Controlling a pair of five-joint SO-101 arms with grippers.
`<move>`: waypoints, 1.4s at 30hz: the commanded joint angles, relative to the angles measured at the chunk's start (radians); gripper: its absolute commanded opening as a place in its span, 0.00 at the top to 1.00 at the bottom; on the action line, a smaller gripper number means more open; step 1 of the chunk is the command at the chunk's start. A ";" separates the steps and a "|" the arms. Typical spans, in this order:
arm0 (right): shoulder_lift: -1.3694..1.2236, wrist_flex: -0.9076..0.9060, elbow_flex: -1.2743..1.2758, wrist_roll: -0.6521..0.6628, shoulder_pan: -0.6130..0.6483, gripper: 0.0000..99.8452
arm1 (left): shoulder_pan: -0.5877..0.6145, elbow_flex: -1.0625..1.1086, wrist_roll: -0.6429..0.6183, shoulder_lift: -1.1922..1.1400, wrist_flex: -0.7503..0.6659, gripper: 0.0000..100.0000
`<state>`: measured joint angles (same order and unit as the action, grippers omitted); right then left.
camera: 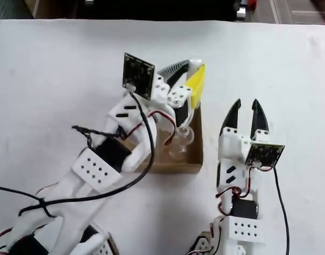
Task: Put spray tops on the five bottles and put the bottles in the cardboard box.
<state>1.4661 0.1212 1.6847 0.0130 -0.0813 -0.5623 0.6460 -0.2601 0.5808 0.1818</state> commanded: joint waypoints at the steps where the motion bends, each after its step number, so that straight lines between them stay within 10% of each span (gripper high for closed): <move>1: -0.005 0.022 0.011 0.044 0.021 0.88 | -0.012 0.017 0.005 0.004 -0.020 0.98; 27: -0.005 0.022 0.011 0.057 0.028 0.88 | -0.059 0.066 0.006 0.012 0.107 0.80; 42: -0.005 0.022 0.011 0.057 0.028 0.88 | 0.153 -0.339 0.021 0.236 0.753 0.77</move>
<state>1.4661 0.1212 1.6847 0.0545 -0.0568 -0.4580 0.3882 -0.2601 0.7020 0.8431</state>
